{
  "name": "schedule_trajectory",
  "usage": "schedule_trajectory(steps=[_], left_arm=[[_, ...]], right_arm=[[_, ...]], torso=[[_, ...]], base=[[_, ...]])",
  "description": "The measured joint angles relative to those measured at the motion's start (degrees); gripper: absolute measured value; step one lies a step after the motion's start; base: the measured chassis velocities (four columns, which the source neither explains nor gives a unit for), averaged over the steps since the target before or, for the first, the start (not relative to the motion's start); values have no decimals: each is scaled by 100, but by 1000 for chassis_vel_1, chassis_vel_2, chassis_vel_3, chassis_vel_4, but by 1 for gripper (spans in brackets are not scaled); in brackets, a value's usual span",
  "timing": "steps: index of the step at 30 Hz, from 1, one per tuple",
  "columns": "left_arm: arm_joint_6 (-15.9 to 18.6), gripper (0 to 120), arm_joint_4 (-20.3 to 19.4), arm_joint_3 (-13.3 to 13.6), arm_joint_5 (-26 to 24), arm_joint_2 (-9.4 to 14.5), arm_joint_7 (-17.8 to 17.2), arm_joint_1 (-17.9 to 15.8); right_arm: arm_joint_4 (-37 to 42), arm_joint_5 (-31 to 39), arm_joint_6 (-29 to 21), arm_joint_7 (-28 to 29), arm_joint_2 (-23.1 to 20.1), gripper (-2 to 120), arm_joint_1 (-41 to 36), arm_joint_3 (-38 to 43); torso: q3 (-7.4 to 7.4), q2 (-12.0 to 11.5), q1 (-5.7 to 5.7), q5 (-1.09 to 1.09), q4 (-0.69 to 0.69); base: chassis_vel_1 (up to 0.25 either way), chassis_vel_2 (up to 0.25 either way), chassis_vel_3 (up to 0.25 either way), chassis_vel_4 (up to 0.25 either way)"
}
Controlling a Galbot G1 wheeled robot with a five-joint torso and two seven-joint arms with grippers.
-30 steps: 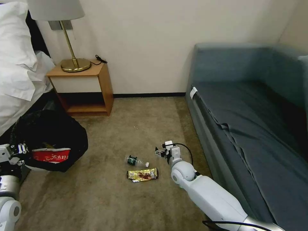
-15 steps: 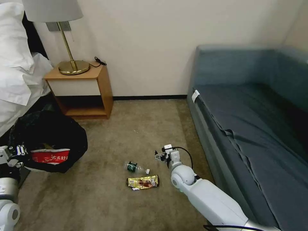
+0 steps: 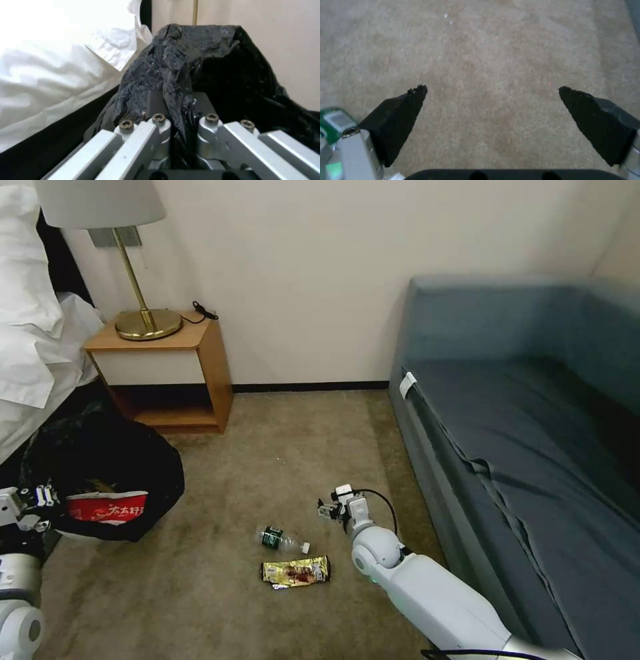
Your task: Pick up the trash bin, then pick up the garbage on the floor and place it into the trash bin.
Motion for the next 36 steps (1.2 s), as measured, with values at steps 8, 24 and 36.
schedule_trajectory(steps=[8,24,36], left_arm=[[279,5,-148,16,6,64,-127,-153],[542,5,-410,256,267,-268,-328,-282],[488,5,-310,141,207,-319,-322,-224]], right_arm=[[-127,-171,-73,-450,-153,100,62,-396],[460,179,-546,-1428,-794,100,552,-2038],[664,453,-578,-1270,-307,100,513,-2729]], torso=[[0,0,0,1,-2],[0,0,0,0,0],[0,0,0,-1,0]], base=[[-55,50,56,-43],[-3,2,2,-3],[0,0,0,0]])
